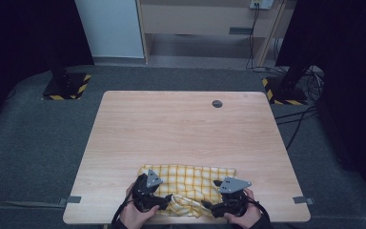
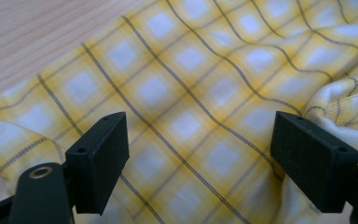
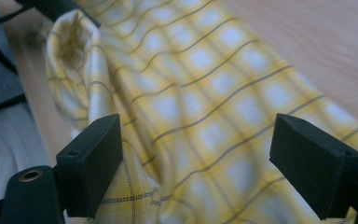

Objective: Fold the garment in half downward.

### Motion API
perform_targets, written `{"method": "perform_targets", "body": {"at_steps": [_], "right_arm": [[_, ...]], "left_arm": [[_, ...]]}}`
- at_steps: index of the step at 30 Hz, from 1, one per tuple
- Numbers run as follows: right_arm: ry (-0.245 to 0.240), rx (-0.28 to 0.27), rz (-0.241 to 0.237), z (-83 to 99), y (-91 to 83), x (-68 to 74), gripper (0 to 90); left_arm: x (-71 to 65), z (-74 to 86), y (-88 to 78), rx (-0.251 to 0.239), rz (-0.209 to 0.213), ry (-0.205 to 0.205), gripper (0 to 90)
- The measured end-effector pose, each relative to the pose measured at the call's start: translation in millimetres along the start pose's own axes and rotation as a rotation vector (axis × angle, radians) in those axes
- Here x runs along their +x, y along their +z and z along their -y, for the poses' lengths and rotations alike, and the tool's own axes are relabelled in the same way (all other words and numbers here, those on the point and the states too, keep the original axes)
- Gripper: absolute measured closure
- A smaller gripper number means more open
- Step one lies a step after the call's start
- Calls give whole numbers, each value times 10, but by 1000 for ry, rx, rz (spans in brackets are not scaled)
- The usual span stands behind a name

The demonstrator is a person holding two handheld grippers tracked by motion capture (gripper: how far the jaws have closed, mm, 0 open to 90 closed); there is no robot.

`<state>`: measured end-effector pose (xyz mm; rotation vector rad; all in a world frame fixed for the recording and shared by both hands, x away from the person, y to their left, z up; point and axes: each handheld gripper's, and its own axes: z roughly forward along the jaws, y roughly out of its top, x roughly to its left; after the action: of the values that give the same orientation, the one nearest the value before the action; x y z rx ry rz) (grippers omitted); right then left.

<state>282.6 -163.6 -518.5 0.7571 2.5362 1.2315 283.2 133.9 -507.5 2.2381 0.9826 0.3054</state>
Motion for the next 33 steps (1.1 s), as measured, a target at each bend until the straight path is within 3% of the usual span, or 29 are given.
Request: {"method": "perform_targets", "body": {"at_steps": [2, 4, 8, 10, 14, 17, 21, 23, 27, 29, 33], "right_arm": [[-18, 17, -14, 31, 14, 35, 171], [-29, 27, -23, 51, 12, 59, 171], [-26, 14, -14, 15, 14, 37, 170], [-21, 8, -11, -6, 27, 28, 169], [-57, 37, -29, 18, 88, 95, 170], [-75, 51, -37, 36, 96, 120, 167], [-39, 14, -29, -2, 25, 37, 161], [-13, -9, -2, -24, -3, -44, 152], [50, -13, 68, -28, 42, -269, 148], [78, -3, 78, -15, 91, -348, 155], [78, 58, 104, 49, 195, -436, 158]], "left_arm": [[2, 47, -38, 19, 25, 14, 179], [34, 73, -84, 7, 35, 0, 174], [124, -22, -142, -65, 11, -69, 163], [100, -99, -119, -74, -4, -75, 153], [-49, -173, -3, -33, -5, -17, 148], [-183, -100, 62, 14, -8, 47, 144], [-298, 81, 59, 57, -16, 113, 132], [-306, 150, 29, 47, -9, 107, 131], [-230, 140, 24, 61, 12, 92, 117], [-142, 96, 37, 26, 29, 65, 115], [46, 6, 81, -39, 11, 24, 115]]}}
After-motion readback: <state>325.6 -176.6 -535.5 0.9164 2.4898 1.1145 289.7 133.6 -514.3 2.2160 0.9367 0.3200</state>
